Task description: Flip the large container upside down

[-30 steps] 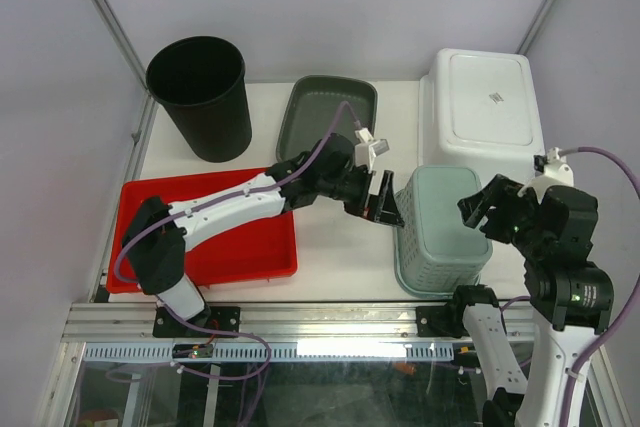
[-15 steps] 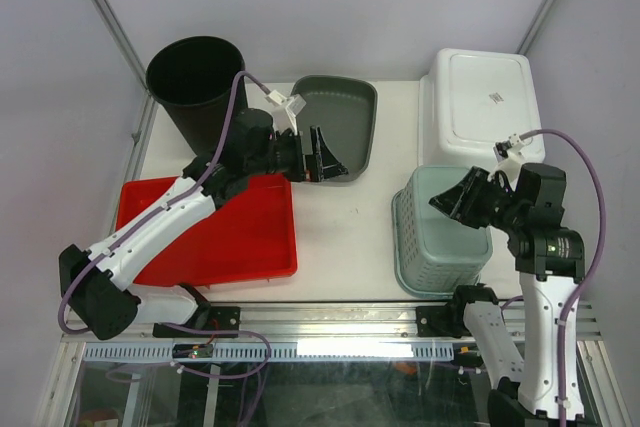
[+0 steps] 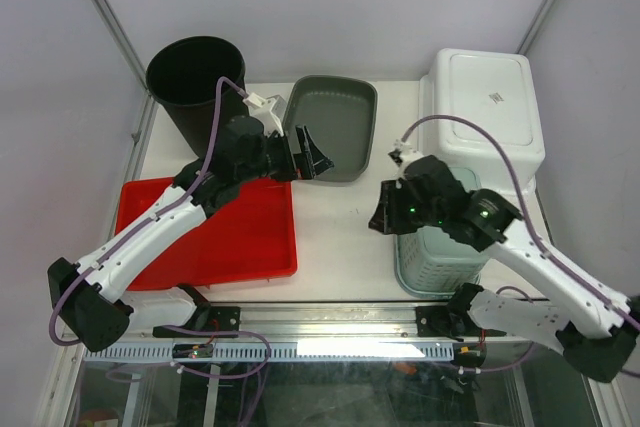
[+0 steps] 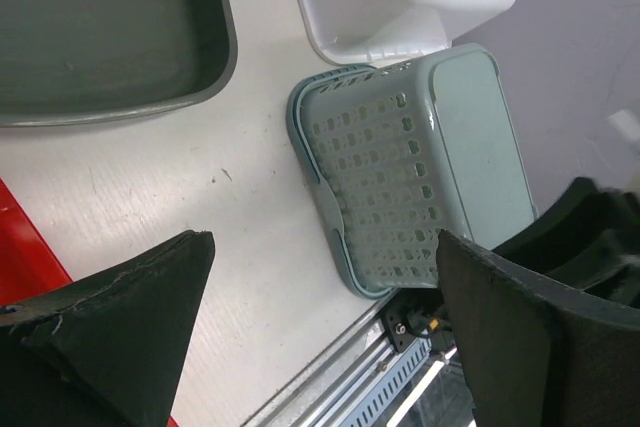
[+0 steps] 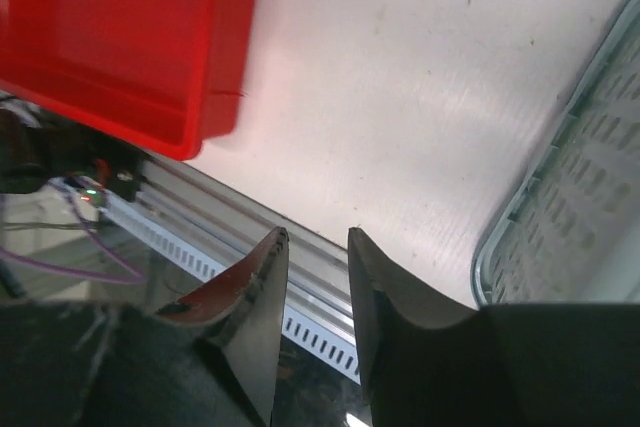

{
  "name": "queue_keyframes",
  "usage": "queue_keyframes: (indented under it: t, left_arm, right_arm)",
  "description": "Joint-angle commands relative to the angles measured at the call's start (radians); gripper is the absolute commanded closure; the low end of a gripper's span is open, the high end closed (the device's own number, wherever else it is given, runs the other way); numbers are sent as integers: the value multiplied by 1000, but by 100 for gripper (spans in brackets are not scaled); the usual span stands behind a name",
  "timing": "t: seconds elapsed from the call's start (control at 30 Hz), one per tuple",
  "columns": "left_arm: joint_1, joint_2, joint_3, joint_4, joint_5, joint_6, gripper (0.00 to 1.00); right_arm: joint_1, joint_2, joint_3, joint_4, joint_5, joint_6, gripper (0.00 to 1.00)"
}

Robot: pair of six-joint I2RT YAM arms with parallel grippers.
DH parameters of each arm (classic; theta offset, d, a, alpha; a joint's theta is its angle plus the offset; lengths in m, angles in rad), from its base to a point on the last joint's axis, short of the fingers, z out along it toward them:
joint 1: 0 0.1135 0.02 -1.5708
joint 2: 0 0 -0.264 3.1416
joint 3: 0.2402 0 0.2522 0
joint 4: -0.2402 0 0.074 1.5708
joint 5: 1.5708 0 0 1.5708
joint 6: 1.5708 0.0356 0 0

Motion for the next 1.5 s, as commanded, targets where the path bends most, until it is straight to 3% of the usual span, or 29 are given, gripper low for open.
queue_keyframes:
  t: [0.0,0.13,0.4,0.57,0.97,1.13,1.27,1.47]
  left_arm:
    - [1,-36,-1,41,-38,-1,1]
    - [0,-41,6,36,-45,15,1]
    - [1,-34,-1,37,-32,21,1]
    - [0,-23,-4,52,-8,18,1]
    - [0,-13,-1,66,35,15,1]
    - [0,-21,-9,70,36,13,1]
    - [1,-19,-17,74,41,13,1]
    - [1,-14,-25,90,51,13,1]
  right_arm:
    - [139,110,44,60,277,79,66]
    - [141,125,-5,69,300,96,65]
    - [140,37,-60,-136,490,168,64]
    - [132,-27,-72,-194,526,200,63]
    - [132,87,-48,-63,422,162,64]
    - [132,114,-56,-50,447,154,64]
    - [119,96,-73,-132,515,179,63]
    - [-4,-4,-39,-446,673,362,65]
